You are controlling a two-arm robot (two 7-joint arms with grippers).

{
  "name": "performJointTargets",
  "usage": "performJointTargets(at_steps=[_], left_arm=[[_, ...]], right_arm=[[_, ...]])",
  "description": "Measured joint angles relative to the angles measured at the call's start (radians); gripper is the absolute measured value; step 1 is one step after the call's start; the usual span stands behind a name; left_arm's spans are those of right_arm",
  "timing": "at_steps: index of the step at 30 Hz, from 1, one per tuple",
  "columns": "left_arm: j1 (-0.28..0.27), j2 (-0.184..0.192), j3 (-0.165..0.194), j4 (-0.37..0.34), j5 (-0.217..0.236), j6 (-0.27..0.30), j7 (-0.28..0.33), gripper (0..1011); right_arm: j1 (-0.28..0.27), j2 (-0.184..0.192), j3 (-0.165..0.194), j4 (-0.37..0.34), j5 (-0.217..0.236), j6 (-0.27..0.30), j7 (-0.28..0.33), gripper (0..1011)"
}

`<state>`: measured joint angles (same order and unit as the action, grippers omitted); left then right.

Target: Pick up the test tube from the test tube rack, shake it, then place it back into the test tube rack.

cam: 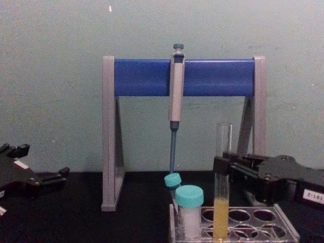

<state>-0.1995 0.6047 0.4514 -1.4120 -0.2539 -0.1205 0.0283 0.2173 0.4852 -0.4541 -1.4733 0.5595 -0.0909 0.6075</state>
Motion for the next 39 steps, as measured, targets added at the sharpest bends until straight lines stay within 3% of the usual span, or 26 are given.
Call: performJointTargets(at_steps=[39], left_arm=[[0.0, 0.0, 0.0, 0.0, 0.0, 0.0, 0.0, 1001]], right_arm=[[0.005, -0.021, -0.008, 0.04, -0.017, 0.014, -0.011, 228]])
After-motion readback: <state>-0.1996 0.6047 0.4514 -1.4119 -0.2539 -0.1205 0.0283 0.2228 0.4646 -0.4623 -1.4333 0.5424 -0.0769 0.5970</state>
